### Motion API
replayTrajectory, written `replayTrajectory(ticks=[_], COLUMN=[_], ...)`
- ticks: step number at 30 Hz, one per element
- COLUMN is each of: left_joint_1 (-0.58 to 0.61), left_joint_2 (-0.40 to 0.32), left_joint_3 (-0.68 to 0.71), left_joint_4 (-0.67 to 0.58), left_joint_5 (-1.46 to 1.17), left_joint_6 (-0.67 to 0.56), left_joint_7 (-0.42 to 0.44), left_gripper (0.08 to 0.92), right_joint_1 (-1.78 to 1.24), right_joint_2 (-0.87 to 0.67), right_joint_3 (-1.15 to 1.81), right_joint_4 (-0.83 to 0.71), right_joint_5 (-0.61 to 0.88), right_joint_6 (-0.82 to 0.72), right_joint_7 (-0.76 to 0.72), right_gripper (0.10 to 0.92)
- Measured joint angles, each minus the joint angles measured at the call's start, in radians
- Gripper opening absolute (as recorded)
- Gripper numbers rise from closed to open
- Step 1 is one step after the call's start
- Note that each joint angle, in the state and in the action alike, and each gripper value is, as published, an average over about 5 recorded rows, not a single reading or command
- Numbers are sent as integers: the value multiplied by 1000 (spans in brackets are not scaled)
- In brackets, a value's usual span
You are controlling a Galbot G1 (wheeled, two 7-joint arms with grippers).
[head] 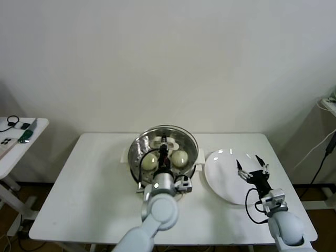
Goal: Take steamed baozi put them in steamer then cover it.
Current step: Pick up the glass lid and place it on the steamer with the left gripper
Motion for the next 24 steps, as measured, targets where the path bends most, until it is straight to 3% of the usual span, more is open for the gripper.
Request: replayTrajectory(ticks=[24], left_joint_1=[-1], left_joint_2=[18], left_joint_3=[-2], left_joint_4=[29], left_joint_5=[-13], left_joint_6=[0], left_joint_7=[-10], left_gripper=[143], right_joint_1=[-1], right_joint_2=[10], right_joint_3=[10], right_joint_4=[-3], right_joint_5=[-10], right_joint_6=[10], right_joint_7=[-5], right_gripper=[823])
